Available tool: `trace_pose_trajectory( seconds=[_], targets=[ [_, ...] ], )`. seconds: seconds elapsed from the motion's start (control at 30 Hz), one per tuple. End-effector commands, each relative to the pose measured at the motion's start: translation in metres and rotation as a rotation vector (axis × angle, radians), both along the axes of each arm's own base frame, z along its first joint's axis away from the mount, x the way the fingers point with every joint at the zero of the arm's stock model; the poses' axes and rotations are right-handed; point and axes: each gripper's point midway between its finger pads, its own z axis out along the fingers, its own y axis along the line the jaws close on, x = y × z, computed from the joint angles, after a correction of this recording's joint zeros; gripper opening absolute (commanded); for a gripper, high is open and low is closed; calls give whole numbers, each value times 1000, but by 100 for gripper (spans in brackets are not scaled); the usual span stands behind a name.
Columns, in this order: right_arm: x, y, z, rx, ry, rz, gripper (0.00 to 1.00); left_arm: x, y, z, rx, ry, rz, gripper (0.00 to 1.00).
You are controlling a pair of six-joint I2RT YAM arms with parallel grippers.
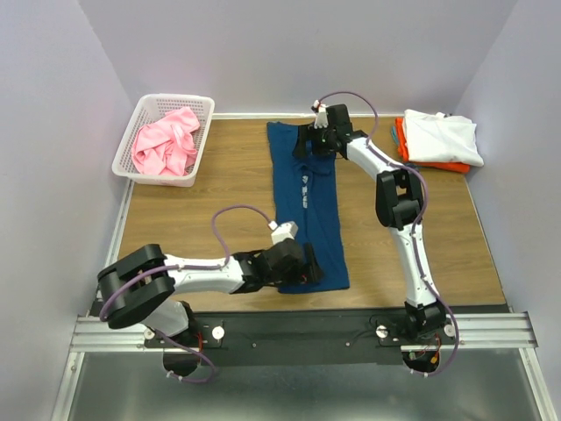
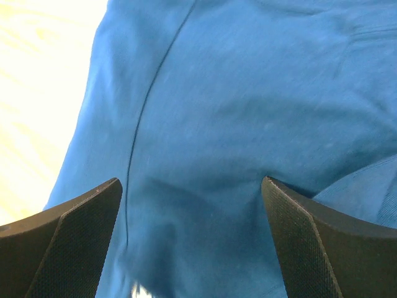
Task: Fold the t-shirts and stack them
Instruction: Fold the tshirt
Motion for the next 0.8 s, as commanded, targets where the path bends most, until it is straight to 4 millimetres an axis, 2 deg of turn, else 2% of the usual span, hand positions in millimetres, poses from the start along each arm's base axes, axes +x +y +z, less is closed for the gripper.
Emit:
trace_pose_trajectory(
  seconds=[0.0,0.1,0.23,0.3,0.33,0.37,0.47,0.5,0.53,0.63,0.73,0.77],
  targets=[
    [-4,-19,-59,-158,84,-35,100,-44,13,-40,154,114,-58,98],
    [13,-28,-55,-210,28,-74,100,-45,10,-43,171,118,-65,98],
    [15,-24,-42,-207,-5,-40,100,-40,14,-43,207,110,-45,98],
    [9,-17,-24,-163,-8,-6,100,-34,19,-40,247,80,-33,98],
    [6,-13,-18,-142,-5,10,100,-29,14,-30,235,59,-25,98],
    [2,-10,0,-117,-15,20,100,-24,16,-27,253,38,-10,98],
    [-11,-2,29,-51,-13,54,100,-13,10,-7,249,-20,-5,98],
    [-18,0,49,-30,-27,70,100,-9,14,-4,269,-38,9,98],
    [-21,1,59,-20,-33,69,100,-5,10,7,253,-61,7,98],
    [-20,-7,90,-20,-70,7,100,1,14,17,264,-91,28,98],
    [-18,-21,103,-61,-103,-50,100,1,21,23,259,-106,46,98],
    [-18,-24,100,-77,-105,-55,100,2,23,27,250,-110,57,98]
  ],
)
